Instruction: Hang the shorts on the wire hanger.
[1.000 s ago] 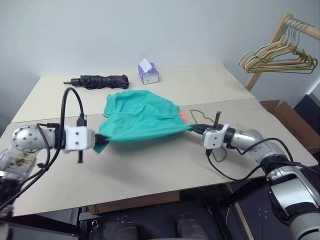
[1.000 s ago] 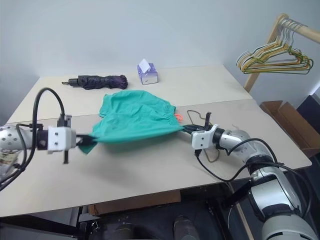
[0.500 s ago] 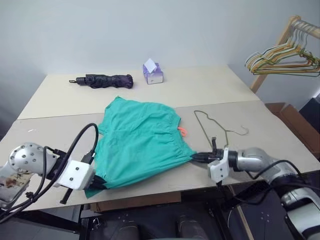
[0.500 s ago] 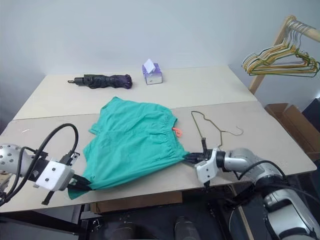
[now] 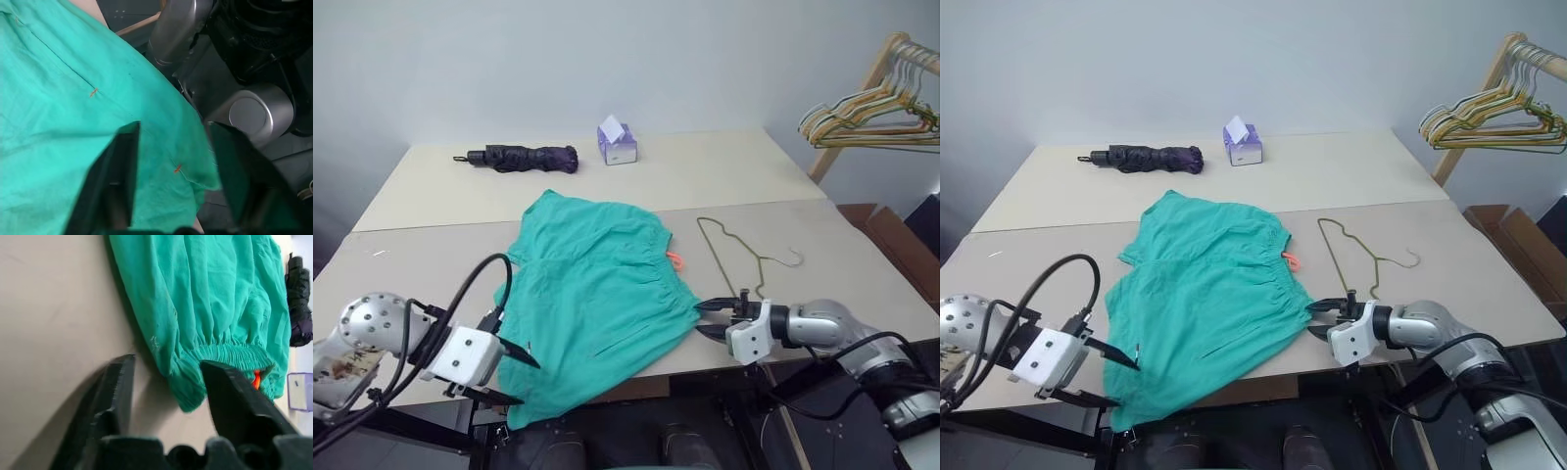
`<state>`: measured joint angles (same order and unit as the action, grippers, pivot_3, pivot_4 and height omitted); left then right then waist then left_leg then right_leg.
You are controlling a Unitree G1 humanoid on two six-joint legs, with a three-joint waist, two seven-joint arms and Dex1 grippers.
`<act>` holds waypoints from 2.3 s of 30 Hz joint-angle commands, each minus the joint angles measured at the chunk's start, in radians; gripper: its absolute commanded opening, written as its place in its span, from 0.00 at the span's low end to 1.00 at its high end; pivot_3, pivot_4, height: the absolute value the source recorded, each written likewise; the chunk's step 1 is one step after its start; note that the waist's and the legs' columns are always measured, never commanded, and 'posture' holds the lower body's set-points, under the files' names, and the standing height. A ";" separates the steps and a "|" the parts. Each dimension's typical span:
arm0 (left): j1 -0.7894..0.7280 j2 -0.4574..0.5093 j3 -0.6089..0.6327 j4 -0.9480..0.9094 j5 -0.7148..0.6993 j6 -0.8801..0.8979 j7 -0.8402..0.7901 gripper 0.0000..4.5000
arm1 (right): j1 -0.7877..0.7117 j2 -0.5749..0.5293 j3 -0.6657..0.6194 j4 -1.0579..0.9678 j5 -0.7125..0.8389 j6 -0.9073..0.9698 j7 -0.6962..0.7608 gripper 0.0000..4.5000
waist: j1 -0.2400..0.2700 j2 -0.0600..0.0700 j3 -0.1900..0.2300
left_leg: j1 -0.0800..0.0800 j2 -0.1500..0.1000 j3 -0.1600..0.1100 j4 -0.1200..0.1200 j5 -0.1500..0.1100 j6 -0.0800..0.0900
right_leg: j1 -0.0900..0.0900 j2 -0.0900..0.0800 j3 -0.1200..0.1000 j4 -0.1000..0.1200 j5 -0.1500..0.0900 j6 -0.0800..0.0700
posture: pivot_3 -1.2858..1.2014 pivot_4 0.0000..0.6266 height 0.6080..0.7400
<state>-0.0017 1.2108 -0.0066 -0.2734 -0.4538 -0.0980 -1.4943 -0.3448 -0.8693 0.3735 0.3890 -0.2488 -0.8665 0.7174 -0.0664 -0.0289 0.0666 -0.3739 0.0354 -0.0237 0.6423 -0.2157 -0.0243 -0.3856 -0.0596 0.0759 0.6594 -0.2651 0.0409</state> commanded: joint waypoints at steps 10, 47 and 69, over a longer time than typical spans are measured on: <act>-0.300 -0.265 0.085 0.013 -0.231 0.381 0.270 0.99 | 0.086 -0.075 -0.244 -0.219 0.402 0.635 0.171 1.00 | 0.000 -0.001 -0.001 | 0.000 0.000 -0.001 0.001 0.000 0.000 | 0.000 0.000 0.000 0.001 0.000 0.000 | 0.51 0.02 1.00; -0.491 -0.530 -0.001 0.125 -0.054 0.418 0.370 1.00 | -0.156 0.019 -0.255 -0.249 0.198 1.490 -0.105 0.01 | -0.004 -0.003 -0.004 | -0.005 -0.001 -0.002 0.002 0.000 0.000 | -0.002 0.000 -0.002 -0.002 0.000 0.002 | 0.50 0.00 1.00; -0.886 -0.615 -0.148 0.641 0.166 0.395 0.249 1.00 | -0.491 -0.159 0.051 0.198 -0.675 -0.006 -0.870 0.01 | -0.096 -0.003 -0.004 | -0.008 -0.002 -0.004 0.003 0.000 0.000 | -0.003 -0.001 -0.002 -0.002 0.001 0.002 | 0.48 0.00 1.00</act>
<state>-0.8519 0.5945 -0.1496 0.3518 -0.3118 0.3223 -1.2340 -0.8018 -1.0240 0.4351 0.5887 -0.9177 -0.8437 -0.1250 -0.1629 -0.0319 0.0629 -0.3816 0.0335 -0.0279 0.6448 -0.2159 -0.0243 -0.3887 -0.0602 0.0736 0.6570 -0.2644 0.0424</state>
